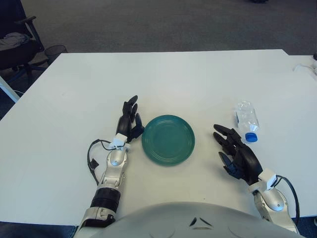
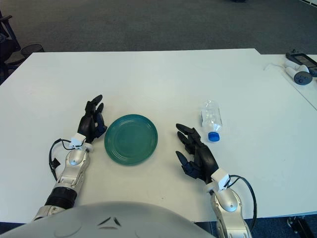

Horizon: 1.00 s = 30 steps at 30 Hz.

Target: Put the bottle into the plate.

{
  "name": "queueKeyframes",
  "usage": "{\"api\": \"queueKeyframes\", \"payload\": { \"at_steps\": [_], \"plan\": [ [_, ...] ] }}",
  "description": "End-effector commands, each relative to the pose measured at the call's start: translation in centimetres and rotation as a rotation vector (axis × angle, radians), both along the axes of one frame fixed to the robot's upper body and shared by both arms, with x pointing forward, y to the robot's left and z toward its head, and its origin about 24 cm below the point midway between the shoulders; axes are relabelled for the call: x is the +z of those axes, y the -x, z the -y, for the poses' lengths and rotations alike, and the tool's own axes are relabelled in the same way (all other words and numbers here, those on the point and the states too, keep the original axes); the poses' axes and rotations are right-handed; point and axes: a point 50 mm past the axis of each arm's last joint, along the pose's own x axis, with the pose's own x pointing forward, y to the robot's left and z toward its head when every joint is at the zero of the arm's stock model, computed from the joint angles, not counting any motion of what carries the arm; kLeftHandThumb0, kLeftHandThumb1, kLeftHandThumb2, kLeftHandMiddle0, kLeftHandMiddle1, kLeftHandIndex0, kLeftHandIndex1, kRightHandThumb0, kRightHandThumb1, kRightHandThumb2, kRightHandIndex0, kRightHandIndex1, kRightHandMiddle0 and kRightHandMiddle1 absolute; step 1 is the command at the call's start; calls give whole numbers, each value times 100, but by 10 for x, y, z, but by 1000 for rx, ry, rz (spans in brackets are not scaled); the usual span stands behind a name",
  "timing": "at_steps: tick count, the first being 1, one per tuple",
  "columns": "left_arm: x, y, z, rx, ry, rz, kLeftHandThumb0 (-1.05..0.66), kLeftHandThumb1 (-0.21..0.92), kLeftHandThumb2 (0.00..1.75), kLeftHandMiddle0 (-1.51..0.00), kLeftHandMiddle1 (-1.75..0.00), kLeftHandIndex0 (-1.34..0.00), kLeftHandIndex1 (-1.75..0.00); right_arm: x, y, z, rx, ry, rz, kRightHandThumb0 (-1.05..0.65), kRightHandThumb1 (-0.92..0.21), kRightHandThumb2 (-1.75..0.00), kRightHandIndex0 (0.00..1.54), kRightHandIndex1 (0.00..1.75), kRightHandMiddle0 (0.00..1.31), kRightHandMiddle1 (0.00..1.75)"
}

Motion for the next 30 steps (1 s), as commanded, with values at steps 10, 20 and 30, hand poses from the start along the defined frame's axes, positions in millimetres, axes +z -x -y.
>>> {"api": "queueKeyframes", "payload": {
  "at_steps": [10, 20, 30],
  "plan": [
    [-24, 7, 0, -2, -1, -125, -87, 92, 102, -29, 0, 0, -58, -28, 15, 7, 0, 35, -187, -61, -88, -51, 37, 2, 0, 63],
    [-23, 3, 5, -12, 2, -124, -85, 92, 101, -28, 0, 0, -58, -29, 11, 9, -1, 36, -187, -61, -88, -51, 37, 2, 0, 63],
    [-23, -1, 8, -15, -3, -118, -85, 92, 102, -29, 0, 0, -61, -30, 8, 11, -1, 36, -187, -61, -88, -51, 37, 1, 0, 63]
  ]
}}
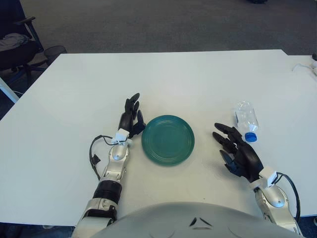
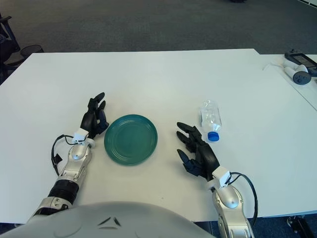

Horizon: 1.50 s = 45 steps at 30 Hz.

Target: Put the bottle into the plate.

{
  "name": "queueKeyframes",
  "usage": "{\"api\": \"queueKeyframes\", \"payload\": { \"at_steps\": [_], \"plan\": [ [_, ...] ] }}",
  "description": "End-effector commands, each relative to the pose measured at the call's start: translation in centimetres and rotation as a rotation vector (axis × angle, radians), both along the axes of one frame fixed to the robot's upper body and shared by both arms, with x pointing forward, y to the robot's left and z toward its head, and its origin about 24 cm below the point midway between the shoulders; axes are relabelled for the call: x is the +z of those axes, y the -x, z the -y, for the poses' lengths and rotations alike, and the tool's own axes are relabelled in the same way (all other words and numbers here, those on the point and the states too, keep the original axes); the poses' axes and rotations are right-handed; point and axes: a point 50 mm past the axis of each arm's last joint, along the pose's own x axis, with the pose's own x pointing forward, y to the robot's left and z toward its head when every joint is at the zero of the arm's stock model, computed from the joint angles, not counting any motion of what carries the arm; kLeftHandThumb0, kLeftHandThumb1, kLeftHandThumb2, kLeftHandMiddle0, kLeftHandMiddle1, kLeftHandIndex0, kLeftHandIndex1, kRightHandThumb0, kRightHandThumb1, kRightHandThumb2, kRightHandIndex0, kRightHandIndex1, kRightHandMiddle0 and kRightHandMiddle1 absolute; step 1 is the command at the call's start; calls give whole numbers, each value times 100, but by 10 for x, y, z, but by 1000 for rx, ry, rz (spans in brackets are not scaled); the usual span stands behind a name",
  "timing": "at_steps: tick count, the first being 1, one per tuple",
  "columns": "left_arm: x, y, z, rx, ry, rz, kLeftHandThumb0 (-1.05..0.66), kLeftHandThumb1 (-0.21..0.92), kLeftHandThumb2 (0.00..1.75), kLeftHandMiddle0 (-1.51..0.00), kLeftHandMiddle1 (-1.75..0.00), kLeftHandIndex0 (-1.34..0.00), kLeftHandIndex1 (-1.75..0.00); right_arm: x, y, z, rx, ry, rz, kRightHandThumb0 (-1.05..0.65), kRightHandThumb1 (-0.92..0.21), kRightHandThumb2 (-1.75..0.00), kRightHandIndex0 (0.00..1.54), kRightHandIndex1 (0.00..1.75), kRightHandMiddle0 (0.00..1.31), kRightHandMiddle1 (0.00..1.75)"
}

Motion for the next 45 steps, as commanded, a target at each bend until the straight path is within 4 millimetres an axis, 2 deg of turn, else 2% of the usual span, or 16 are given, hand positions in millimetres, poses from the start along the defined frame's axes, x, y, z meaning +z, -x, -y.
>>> {"api": "queueKeyframes", "payload": {
  "at_steps": [1, 3, 4, 5, 6, 8, 11, 12, 16, 18, 20, 22, 26, 30, 35, 45],
  "plan": [
    [-22, 12, 2, 1, -9, -114, -85, 92, 103, -29, 0, 0, -61, -29, 15, 6, -9, 22, -196, -61, -88, -51, 37, 1, 0, 63],
    [-22, 11, 2, -1, -7, -116, -84, 92, 103, -29, 0, 0, -61, -14, 8, 18, -43, 38, -93, -61, -87, -52, 38, 7, 0, 70],
    [-22, 11, 2, -1, -6, -117, -84, 92, 103, -29, 0, 0, -62, -9, 6, 21, -52, 43, -63, -61, -83, -56, 34, 26, 0, 81],
    [-23, 10, 3, -2, -3, -118, -84, 92, 103, -29, 0, 0, -62, 33, -18, 54, -146, 82, 213, -61, -81, -60, 28, 44, 0, 89],
    [-23, 10, 3, -2, -1, -119, -84, 92, 103, -28, 0, 0, -62, 67, -28, 75, -211, 107, 418, -59, -76, -66, 33, 58, 7, 95],
    [-23, 9, 3, -2, 7, -119, -84, 92, 103, -28, 0, 0, -62, 105, -37, 94, -265, 113, 647, -54, -61, -86, 43, 96, 24, 112],
    [-23, 9, 4, -1, 13, -117, -84, 92, 102, -27, 0, 0, -61, 108, -45, 96, -260, 100, 677, -56, -57, -92, 42, 110, 23, 121],
    [-23, 9, 5, 0, 13, -115, -84, 92, 102, -27, 0, 0, -60, 108, -48, 98, -262, 106, 683, -57, -58, -91, 39, 108, 20, 121],
    [-23, 8, 6, 2, 12, -109, -83, 92, 102, -26, 0, 0, -59, 107, -65, 103, -261, 111, 695, -66, -76, -71, 28, 73, 6, 113],
    [-23, 8, 7, 2, 10, -107, -83, 92, 102, -26, 0, 0, -59, 106, -70, 105, -256, 108, 704, -68, -81, -65, 27, 65, 3, 110],
    [-23, 8, 7, 0, 2, -102, -83, 92, 102, -26, 0, 0, -59, 107, -77, 105, -237, 96, 722, -71, -86, -61, 24, 54, 1, 101],
    [-23, 8, 8, -1, -3, -99, -83, 92, 102, -26, 0, 0, -58, 107, -82, 106, -224, 90, 737, -75, -90, -65, 21, 37, 1, 81],
    [-23, 7, 9, -1, -9, -95, -84, 92, 102, -26, 0, 0, -58, 106, -90, 108, -205, 118, 767, -84, -92, -72, 16, 22, 0, 51],
    [-22, 7, 9, -4, -3, -94, -84, 92, 102, -25, 0, 0, -57, 118, -80, 105, -143, 361, 810, -91, -92, -74, 11, 14, 0, 34],
    [-22, 6, 10, -3, 4, -89, -83, 92, 102, -25, 0, 0, -57, 119, -82, 107, -92, 565, 782, -97, -92, -65, 3, 6, 0, 18],
    [-23, 6, 11, -2, 4, -90, -82, 92, 102, -26, -1, 0, -58, 112, -89, 109, -58, 579, 717, -104, -92, -53, 0, 0, 0, 3]
  ]
}}
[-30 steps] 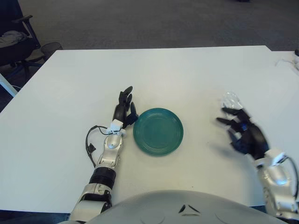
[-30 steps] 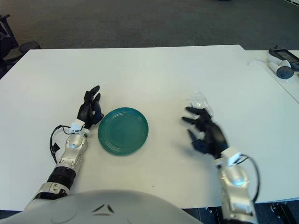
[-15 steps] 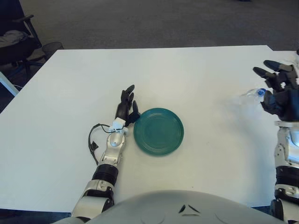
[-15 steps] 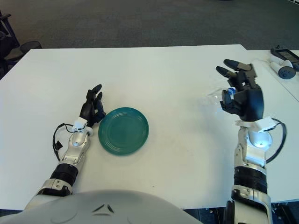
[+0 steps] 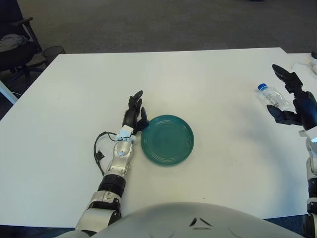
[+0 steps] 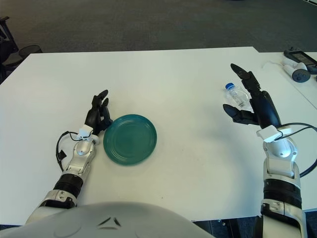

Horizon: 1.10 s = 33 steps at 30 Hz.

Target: Put the bottle into the plate.

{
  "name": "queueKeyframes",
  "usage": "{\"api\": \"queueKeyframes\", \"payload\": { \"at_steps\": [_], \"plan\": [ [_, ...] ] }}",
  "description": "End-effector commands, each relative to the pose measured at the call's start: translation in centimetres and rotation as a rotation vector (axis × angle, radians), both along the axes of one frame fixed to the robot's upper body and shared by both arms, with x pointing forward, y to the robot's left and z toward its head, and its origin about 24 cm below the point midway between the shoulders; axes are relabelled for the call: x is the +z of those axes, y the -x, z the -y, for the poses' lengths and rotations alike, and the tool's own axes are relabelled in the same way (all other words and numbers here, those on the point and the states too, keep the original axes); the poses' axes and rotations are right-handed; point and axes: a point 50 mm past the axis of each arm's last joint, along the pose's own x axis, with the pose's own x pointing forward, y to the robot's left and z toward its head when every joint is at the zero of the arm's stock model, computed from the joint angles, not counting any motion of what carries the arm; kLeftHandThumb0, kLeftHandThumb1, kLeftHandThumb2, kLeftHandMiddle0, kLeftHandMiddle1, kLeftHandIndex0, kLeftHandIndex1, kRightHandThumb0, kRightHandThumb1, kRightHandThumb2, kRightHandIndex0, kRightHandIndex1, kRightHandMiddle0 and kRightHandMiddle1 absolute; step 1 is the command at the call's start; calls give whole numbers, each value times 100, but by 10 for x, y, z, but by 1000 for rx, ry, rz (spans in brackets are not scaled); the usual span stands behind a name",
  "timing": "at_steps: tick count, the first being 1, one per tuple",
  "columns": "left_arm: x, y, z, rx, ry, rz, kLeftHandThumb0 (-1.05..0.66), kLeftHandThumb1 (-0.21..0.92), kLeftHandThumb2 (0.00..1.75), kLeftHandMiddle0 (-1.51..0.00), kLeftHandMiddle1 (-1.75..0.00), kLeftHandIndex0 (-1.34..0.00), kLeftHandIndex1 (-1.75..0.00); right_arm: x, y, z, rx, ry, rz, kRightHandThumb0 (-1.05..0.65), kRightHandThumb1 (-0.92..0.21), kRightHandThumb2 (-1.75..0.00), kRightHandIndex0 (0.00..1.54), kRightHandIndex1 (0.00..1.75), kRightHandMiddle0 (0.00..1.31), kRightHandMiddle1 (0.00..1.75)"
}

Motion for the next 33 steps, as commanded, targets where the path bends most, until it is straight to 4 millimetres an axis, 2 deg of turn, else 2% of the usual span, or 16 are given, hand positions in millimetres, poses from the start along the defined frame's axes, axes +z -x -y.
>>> {"api": "queueKeyframes", "payload": {
  "at_steps": [1, 12, 33],
  "plan": [
    [-24, 16, 0, 5, -3, -114, -82, 92, 102, -26, -1, 0, -58, -1, -3, 0, 13, -2, -29, -104, -92, -52, 0, 0, 0, 3],
    [-27, 16, -4, 6, -14, -119, -81, 92, 101, -27, -1, 0, -59, -9, -4, 0, 7, -50, -112, -105, -92, -39, 0, 0, 0, 0],
    [-30, 14, -14, 13, -21, -116, -82, 92, 100, -31, -3, 0, -65, -12, -5, -7, 3, -57, -133, -105, -92, -38, 0, 0, 0, 0]
  ]
}}
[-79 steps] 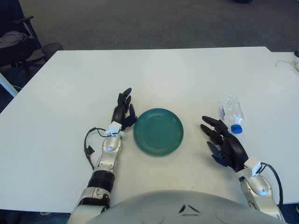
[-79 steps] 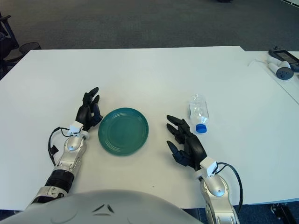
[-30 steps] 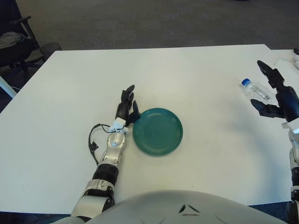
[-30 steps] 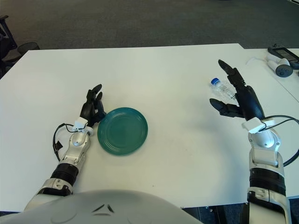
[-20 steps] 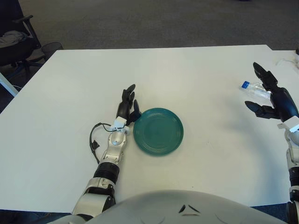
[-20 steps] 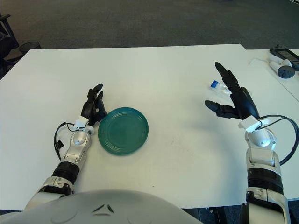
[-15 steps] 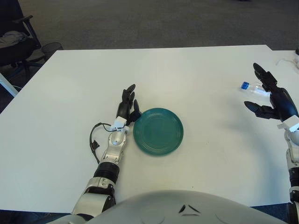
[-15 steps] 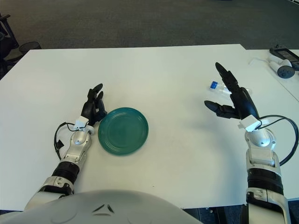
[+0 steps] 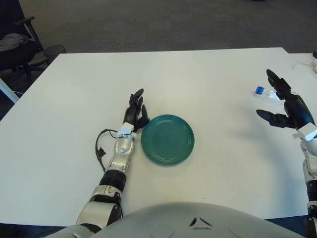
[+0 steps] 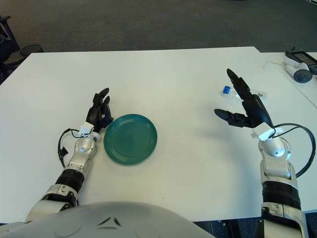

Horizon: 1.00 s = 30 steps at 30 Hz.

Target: Put the bottle into the plate.

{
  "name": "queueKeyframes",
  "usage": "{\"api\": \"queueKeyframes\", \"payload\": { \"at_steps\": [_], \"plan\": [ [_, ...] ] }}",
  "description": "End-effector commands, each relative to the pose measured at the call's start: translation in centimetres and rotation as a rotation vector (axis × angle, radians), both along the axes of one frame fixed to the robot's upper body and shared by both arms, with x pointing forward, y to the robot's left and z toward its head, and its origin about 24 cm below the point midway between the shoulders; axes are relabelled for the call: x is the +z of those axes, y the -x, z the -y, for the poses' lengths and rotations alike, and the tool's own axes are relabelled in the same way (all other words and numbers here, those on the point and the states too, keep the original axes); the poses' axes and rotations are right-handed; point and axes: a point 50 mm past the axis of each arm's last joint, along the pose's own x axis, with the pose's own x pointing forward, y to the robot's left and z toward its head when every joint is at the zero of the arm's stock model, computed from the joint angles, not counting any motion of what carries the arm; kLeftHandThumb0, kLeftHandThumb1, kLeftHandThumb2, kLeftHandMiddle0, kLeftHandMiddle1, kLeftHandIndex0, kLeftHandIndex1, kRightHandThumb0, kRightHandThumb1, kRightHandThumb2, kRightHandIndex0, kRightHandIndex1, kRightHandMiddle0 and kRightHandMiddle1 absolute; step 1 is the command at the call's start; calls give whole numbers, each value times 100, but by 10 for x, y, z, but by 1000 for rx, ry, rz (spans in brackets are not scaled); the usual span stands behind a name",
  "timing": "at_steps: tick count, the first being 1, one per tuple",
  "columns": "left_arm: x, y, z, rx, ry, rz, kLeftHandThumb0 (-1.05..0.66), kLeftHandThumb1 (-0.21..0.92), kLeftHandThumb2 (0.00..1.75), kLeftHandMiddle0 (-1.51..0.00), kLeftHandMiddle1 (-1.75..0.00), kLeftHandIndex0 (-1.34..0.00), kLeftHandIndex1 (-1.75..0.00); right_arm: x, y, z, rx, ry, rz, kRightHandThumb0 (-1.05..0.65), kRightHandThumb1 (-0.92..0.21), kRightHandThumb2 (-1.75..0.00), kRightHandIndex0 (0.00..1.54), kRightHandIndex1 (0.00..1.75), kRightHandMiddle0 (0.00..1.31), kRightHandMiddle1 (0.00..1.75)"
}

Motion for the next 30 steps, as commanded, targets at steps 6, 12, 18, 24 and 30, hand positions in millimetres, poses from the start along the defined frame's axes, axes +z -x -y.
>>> {"api": "queueKeyframes", "payload": {
  "at_steps": [6, 12, 18, 24, 30],
  "plan": [
    [-28, 21, -10, 23, -18, -111, -82, 92, 98, -32, -3, 0, -65, 3, -1, -4, 3, 0, 16, -105, -92, -38, 0, 0, 0, 0],
    [-29, 21, -12, 29, -5, -111, -82, 92, 96, -33, -3, 0, -68, 3, -2, -5, 4, 0, 16, -105, -92, -38, 0, 0, 0, 0],
    [-29, 21, -13, 28, 3, -108, -82, 92, 96, -34, -3, 0, -68, 20, 4, 14, -318, -26, 292, -105, -92, -31, 0, 0, 4, 3],
    [-30, 22, -15, 26, 3, -108, -82, 92, 96, -34, -3, 0, -69, 60, -3, 12, -501, 82, 476, -105, -92, -23, 0, 0, 1, 17],
    [-31, 22, -15, 26, 3, -111, -82, 92, 96, -34, -3, 0, -71, 88, -15, 23, -586, 113, 518, -103, -92, -21, 1, 0, 0, 19]
  ]
}}
